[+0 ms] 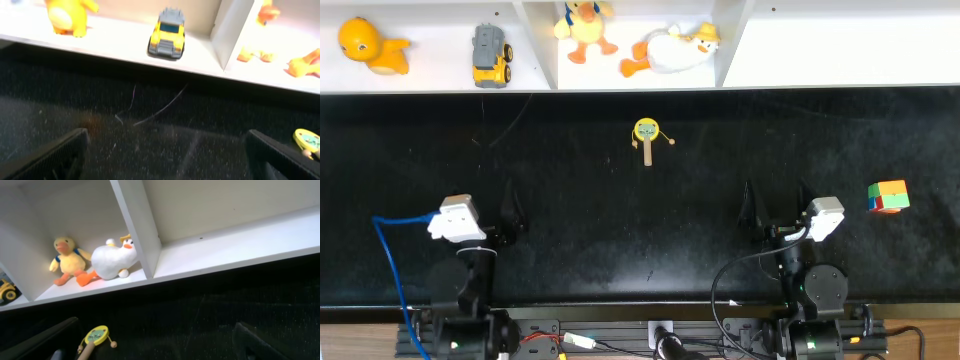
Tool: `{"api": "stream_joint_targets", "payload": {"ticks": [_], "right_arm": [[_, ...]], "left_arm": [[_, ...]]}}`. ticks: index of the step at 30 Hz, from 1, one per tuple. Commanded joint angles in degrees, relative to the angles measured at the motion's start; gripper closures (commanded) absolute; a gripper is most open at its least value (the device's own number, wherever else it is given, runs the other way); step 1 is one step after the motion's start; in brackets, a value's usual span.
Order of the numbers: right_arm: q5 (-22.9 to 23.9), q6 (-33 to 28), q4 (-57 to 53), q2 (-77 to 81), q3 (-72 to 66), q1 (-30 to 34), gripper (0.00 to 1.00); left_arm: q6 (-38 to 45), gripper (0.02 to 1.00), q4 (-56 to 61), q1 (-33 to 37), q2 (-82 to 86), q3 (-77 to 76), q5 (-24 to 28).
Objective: Store Toys
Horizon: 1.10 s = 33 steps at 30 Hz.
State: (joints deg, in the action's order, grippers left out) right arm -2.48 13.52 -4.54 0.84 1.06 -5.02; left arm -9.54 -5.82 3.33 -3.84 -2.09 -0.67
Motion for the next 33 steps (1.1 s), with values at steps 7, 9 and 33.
{"api": "stream_joint_targets", "payload": {"ticks": [7, 9, 33], "right_arm": [[0.6, 0.4, 0.3, -0.6, -0.8, -0.5, 0.005], [0.6, 0.4, 0.3, -0.6, -0.8, -0.5, 0.007], [0.6, 0.4, 0.3, -0.6, -0.8, -0.5, 0.007]], "left_arm": [[0.9, 0.020, 0.9, -0.9, 3.7, 1.6, 0.5], [0.9, 0.020, 1.0, -0.9, 3.7, 1.6, 0.6], [0.9, 0.020, 1.0, -0.9, 3.7, 1.6, 0.5]]}}
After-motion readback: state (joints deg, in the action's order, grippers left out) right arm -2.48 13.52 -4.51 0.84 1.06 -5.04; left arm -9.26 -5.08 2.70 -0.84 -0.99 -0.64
